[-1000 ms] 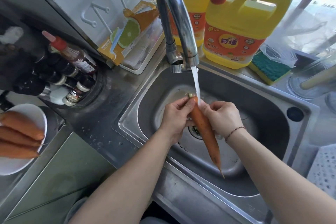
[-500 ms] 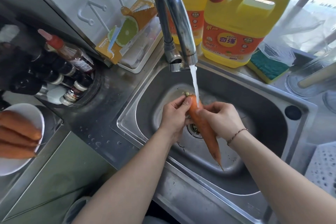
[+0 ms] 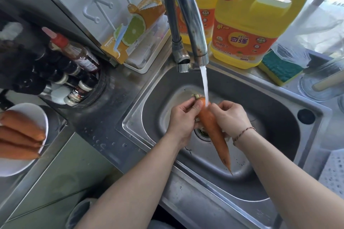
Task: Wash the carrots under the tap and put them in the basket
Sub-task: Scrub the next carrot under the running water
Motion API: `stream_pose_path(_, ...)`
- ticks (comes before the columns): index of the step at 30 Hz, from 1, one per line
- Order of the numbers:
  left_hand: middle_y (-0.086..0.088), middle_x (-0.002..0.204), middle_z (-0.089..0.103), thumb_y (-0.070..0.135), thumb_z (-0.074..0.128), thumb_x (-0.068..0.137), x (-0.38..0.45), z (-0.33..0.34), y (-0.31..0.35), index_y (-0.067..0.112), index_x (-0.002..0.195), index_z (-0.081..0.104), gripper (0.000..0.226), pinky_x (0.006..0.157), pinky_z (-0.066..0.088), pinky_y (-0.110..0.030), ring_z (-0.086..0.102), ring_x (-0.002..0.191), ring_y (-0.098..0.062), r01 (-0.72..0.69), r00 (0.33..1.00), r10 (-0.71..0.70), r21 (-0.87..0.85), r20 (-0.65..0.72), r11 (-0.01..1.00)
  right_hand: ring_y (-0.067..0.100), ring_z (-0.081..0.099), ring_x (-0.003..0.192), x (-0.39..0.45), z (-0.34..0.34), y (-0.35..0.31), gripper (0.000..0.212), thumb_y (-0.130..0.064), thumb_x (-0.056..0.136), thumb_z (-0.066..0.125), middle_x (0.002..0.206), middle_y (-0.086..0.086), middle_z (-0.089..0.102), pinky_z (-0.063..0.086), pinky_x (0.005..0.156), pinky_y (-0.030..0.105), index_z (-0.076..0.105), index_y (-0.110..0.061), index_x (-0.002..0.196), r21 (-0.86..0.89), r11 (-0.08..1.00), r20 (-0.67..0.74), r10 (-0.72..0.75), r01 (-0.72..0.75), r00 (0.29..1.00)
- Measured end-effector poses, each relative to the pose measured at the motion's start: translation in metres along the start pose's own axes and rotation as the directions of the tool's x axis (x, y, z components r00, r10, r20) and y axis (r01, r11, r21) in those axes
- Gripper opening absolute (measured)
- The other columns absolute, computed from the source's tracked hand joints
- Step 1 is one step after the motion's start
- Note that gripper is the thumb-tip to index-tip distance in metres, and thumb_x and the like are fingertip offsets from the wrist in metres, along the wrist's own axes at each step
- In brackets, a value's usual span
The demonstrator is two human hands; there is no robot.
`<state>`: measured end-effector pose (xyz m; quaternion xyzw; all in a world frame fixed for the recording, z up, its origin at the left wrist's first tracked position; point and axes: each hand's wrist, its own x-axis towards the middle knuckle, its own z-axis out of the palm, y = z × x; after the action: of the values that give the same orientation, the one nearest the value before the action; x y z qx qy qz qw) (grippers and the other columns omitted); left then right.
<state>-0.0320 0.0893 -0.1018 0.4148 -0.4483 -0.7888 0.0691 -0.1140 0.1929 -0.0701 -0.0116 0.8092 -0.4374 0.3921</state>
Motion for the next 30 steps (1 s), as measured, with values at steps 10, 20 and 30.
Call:
stream_pose_path(10,-0.016,0.097,0.07,0.013,0.053,0.101,0.005,0.0,0.007,-0.004,0.12,0.061,0.027,0.07,0.06,-0.042,0.069,0.082,-0.025,-0.019,1.0,0.019,-0.013,0.009,1.0,0.018,0.063,0.054,0.001,-0.001,0.001,0.043,-0.053,0.083,0.071,0.062,0.004,0.069,0.047,0.043,0.022,0.063,-0.011,0.073,0.011,0.998,-0.023,-0.069,0.069,0.997)
stream_pose_path(20,-0.017,0.117,0.065,0.001,0.06,0.095,0.013,-0.002,0.013,0.009,0.135,0.048,0.042,0.074,0.061,-0.038,0.067,0.093,-0.021,-0.003,1.0,0.002,0.052,0.014,0.999,0.009,0.064,0.051,-0.005,-0.013,0.027,0.019,-0.014,0.091,0.069,0.083,0.007,0.073,0.051,0.047,0.025,0.068,-0.022,0.108,-0.055,0.988,0.173,-0.132,0.143,0.976)
stream_pose_path(30,-0.015,0.115,0.068,-0.001,0.063,0.091,0.016,-0.021,0.018,-0.002,0.138,0.052,0.048,0.076,0.062,-0.032,0.066,0.1,-0.022,0.008,0.999,-0.012,0.143,0.032,0.99,0.011,0.063,0.052,-0.015,-0.02,0.04,0.022,-0.015,0.088,0.073,0.074,0.01,0.074,0.047,0.045,0.024,0.069,-0.028,0.104,-0.035,0.989,0.188,-0.137,0.146,0.973)
